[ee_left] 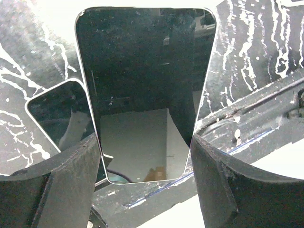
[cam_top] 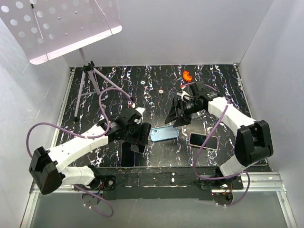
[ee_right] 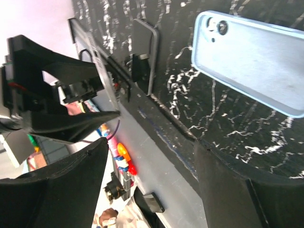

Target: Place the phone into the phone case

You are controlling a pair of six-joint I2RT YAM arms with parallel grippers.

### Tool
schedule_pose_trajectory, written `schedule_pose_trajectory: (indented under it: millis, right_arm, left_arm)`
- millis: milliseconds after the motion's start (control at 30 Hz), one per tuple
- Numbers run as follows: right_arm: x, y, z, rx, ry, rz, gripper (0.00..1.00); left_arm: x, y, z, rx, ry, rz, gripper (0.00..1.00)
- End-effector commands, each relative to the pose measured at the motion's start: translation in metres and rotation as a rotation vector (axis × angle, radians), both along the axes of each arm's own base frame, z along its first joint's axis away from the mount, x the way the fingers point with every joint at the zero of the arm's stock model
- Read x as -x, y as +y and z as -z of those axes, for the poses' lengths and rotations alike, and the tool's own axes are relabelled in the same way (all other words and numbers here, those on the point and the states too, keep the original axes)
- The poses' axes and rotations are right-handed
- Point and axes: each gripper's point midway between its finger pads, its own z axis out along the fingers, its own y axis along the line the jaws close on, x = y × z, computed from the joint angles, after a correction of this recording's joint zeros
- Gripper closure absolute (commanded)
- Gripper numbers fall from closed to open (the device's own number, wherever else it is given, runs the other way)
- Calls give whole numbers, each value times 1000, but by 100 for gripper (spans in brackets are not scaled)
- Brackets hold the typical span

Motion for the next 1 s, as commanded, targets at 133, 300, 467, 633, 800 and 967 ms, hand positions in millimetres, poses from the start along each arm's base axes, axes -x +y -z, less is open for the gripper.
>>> schedule_pose_trajectory:
  millis: [133, 300, 467, 633, 800, 967]
  right_arm:
    - [17, 30, -51, -247, -4, -183, 21]
    - [29, 40, -49, -263, 26, -263, 24]
    - [40, 46, -36, -257, 84, -327, 29]
    - [51, 51, -34, -309, 151, -379, 40]
    - [59, 56, -30, -326, 191, -414, 52]
    - [68, 60, -27, -337, 226, -449, 65]
  left_arm:
    - [6, -50, -38, 44, -177, 199, 100]
    - [16, -66, -43, 35, -210, 276, 100]
    - [22, -77, -49, 37, -237, 314, 100]
    - [22, -80, -53, 33, -263, 313, 100]
    - [24, -81, -55, 33, -270, 320, 100]
    - [23, -80, -54, 26, -278, 310, 100]
